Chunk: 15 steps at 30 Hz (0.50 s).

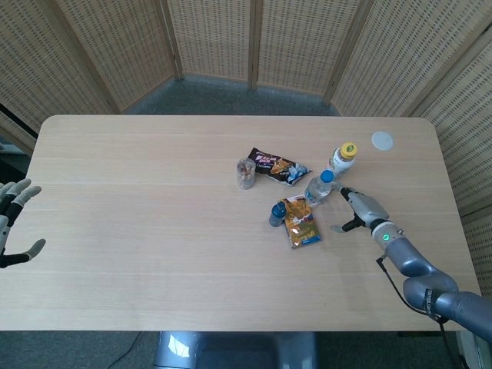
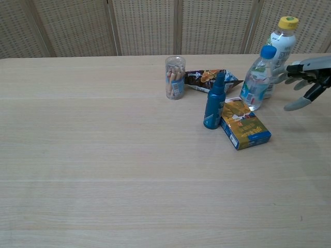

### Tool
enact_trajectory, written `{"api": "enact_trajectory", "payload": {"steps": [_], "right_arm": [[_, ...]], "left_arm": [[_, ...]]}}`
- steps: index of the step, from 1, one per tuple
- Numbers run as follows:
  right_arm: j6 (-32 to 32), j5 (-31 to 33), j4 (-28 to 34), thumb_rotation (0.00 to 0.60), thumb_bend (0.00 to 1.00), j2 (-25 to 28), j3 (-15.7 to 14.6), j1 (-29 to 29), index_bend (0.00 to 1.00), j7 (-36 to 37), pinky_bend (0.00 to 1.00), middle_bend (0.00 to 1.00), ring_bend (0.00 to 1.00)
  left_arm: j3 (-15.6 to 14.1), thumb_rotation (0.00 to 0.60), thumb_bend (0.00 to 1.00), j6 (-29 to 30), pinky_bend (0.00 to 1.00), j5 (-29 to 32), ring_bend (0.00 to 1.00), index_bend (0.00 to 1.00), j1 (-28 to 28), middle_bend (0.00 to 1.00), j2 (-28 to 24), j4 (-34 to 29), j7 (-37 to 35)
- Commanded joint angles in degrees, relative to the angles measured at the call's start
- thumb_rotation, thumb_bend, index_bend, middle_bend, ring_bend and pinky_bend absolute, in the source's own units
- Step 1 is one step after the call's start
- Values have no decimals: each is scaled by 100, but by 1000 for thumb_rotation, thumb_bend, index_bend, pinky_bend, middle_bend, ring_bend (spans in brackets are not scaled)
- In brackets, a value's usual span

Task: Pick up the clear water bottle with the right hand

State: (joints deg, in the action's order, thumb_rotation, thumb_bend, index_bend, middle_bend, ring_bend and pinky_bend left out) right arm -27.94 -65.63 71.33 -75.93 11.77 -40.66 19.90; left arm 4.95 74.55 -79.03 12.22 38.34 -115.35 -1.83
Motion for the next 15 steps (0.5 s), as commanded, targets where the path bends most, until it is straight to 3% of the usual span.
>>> {"api": "enact_trajectory", "payload": {"steps": [1, 15], "right_arm": [[-18, -58, -40, 599, 233, -43, 4, 4, 0, 78, 0, 0, 0], [-312, -391, 723, 599, 233, 168, -115, 78, 0, 50, 0, 0, 0]], "left_arm": [[1, 600, 323, 1, 0, -10, 0, 126, 1, 49, -4, -6, 2], [-6, 600, 323, 75, 0, -108, 0, 125, -26, 49, 11, -35, 8]]}}
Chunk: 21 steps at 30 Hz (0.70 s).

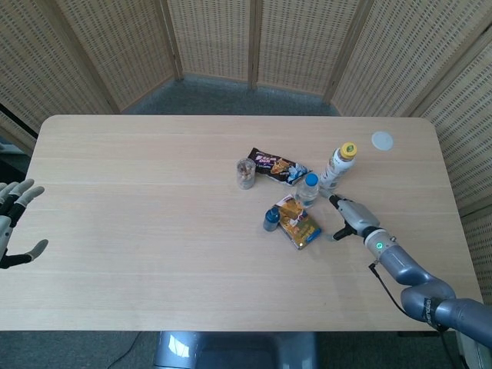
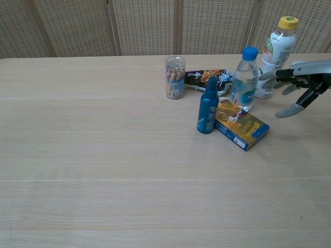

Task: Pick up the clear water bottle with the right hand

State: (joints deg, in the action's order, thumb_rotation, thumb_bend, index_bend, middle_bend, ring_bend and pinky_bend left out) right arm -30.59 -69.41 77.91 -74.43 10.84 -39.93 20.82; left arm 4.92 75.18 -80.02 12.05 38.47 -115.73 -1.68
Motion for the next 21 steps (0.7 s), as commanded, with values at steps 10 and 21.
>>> {"api": "enact_trajectory", "payload": {"steps": [10, 21], "right_arm": [[107, 306, -316, 599, 231, -28, -23, -113, 0, -118, 0, 0, 0], [365, 258, -791, 598, 232, -278, 67, -291, 0, 148, 0, 0, 0]], "left_arm": [[-46, 600, 324, 56, 0, -28, 0, 126, -80, 49, -9, 50, -87], [-35, 600, 323, 51, 0, -19, 0, 126, -68, 48, -24, 6, -31]]}}
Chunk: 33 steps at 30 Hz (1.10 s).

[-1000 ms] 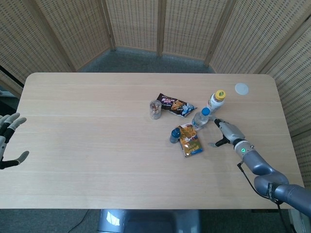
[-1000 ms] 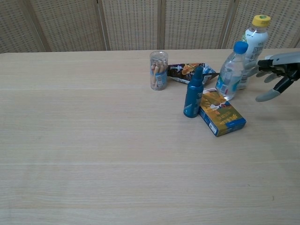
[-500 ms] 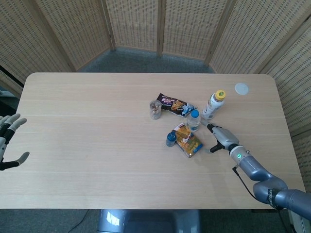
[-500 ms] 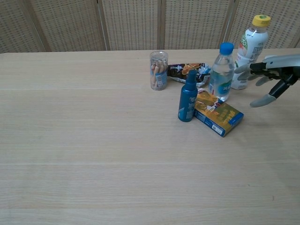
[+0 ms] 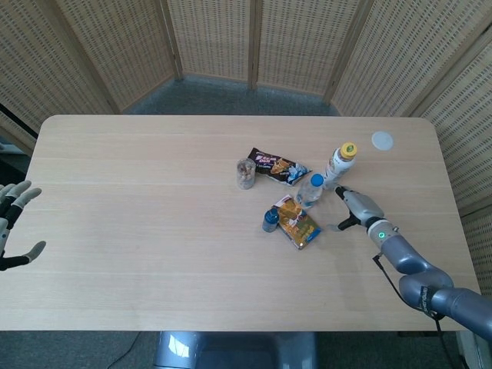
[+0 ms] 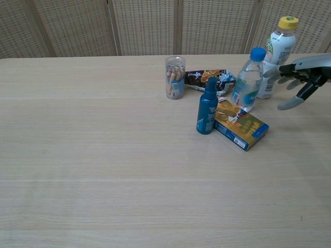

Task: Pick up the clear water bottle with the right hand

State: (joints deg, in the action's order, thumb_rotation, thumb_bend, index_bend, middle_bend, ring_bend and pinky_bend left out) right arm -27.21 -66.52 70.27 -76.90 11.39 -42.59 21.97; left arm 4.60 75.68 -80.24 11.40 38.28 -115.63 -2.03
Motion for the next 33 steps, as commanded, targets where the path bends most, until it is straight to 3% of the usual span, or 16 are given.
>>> {"api": "enact_trajectory", "payload": {"steps": [1, 20, 33], "right_arm": [[51, -60, -49, 599, 232, -54, 16, -44, 0, 58, 0, 0, 0], [109, -543, -18, 600, 231, -346, 28, -238, 0, 473, 0, 0, 0], [121, -753, -758, 599, 228, -812, 148, -537, 0, 842, 0, 0, 0]], "left_arm": [[-5, 600, 323, 2, 0, 4, 0, 126, -7, 49, -9, -9, 11], [-59, 600, 323, 123, 0, -42, 0, 126, -123, 49, -57, -73, 35], [-69, 600, 323, 93, 0, -5, 0, 125, -134, 49, -79, -91, 46]]}}
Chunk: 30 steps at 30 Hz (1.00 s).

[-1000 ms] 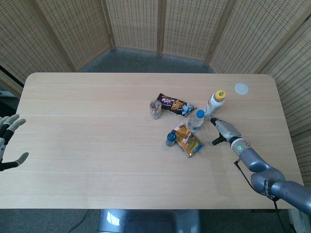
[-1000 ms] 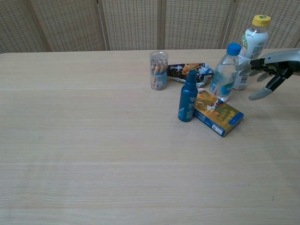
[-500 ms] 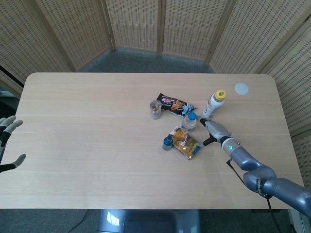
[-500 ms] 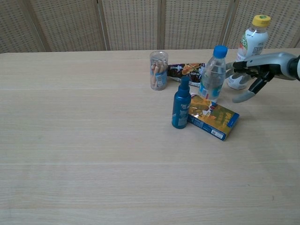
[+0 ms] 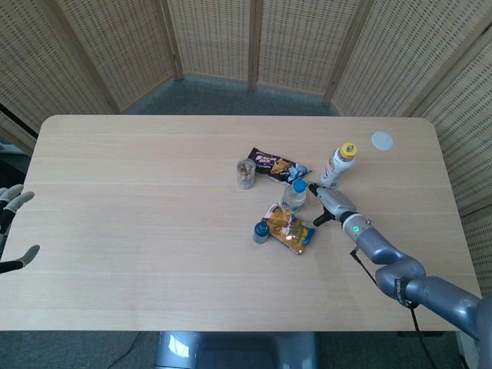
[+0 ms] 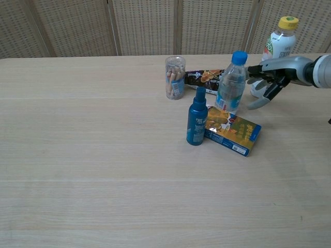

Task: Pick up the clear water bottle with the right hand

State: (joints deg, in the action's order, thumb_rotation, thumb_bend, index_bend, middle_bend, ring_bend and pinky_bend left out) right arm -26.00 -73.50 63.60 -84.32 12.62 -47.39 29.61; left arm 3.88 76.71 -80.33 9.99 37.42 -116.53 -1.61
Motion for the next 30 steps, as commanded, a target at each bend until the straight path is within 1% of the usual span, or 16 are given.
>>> {"api": "enact_trajectory", "payload": {"steps": [1, 15, 19, 22, 24, 27, 30], "right_arm": [[-1, -81, -133, 599, 227, -104, 35, -84, 0, 128, 0, 0, 0], [71, -311, -633, 597, 170, -574, 63, -457, 0, 539, 0, 0, 0], [18, -307, -780, 600, 128, -736, 81, -537, 0, 560, 0, 1, 0], [-16, -249, -939, 600, 96, -866, 106, -576, 0, 558, 2, 42, 0], [-52, -215, -1048, 600, 79, -944, 123, -591, 0, 553, 37, 106, 0], [-95, -154, -1219, 600, 46, -1057, 145, -598, 0, 559, 126, 215, 2], [-93, -86, -1340, 600, 37, -1128, 175, -594, 3, 632, 172, 285, 26]], "left_arm": [[6, 600, 323, -20, 0, 8, 0, 126, 16, 49, 15, -1, 7], [-12, 600, 322, 14, 0, 31, 0, 126, -39, 47, -18, 44, -65], [-19, 600, 321, 21, 0, 32, 0, 126, -55, 47, 9, 85, -103], [-20, 600, 323, 27, 0, 36, 0, 127, -64, 48, 16, 110, -128], [-23, 600, 323, 38, 0, 41, 0, 126, -77, 47, 14, 122, -142], [-27, 600, 322, 58, 0, 52, 0, 126, -98, 47, 14, 135, -163], [-33, 600, 323, 51, 0, 68, 0, 126, -106, 46, 19, 140, -161]]}}
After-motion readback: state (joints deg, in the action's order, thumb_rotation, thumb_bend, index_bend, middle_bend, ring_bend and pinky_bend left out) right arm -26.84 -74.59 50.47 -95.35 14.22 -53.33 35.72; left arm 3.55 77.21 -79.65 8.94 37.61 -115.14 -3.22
